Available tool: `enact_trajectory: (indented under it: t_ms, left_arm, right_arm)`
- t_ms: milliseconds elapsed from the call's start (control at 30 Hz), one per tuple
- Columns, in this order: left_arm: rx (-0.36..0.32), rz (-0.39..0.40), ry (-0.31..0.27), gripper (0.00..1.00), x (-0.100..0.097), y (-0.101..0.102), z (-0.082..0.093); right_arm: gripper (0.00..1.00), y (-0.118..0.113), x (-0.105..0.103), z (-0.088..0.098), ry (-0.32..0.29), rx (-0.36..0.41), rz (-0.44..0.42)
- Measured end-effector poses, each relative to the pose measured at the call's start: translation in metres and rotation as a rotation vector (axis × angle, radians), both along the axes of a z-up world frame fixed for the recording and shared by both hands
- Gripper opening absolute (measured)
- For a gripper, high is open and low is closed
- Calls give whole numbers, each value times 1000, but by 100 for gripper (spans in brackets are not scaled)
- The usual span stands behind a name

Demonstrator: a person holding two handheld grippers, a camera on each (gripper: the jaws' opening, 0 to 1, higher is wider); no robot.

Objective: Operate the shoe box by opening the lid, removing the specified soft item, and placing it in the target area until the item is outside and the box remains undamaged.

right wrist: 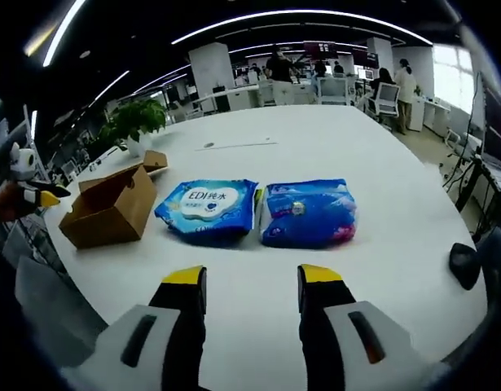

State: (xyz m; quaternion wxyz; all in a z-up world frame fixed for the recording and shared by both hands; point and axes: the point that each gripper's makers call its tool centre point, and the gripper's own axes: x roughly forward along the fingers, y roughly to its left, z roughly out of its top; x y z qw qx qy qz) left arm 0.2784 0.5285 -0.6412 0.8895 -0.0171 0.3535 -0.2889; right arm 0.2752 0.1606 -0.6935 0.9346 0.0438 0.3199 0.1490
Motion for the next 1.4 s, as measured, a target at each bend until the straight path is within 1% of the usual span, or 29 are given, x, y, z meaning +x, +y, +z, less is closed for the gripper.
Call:
enact_trajectory:
  t_ms: [100, 167, 233, 500, 700, 1000, 1400]
  left_arm:
    - [0, 4, 3, 47, -1, 5, -2]
    - [4, 4, 5, 47, -2, 8, -3]
    - [9, 2, 8, 47, -3, 12, -6]
    - [27, -6, 21, 47, -5, 26, -14]
    - [50, -19, 25, 47, -1, 38, -19]
    - [69, -24, 30, 47, 5, 52, -23]
    - [85, -43, 41, 47, 13, 62, -31]
  right_arm:
    - [42, 8, 1, 0, 0, 4, 12]
    - [42, 18, 2, 1, 0, 7, 23]
    - [42, 20, 4, 0, -1, 9, 30]
    - [43, 54, 11, 0, -8, 27, 70]
    - [43, 78, 12, -3, -6, 34, 101]
    - [43, 112, 7, -8, 3, 47, 139]
    - [43, 143, -2, -13, 13, 65, 170]
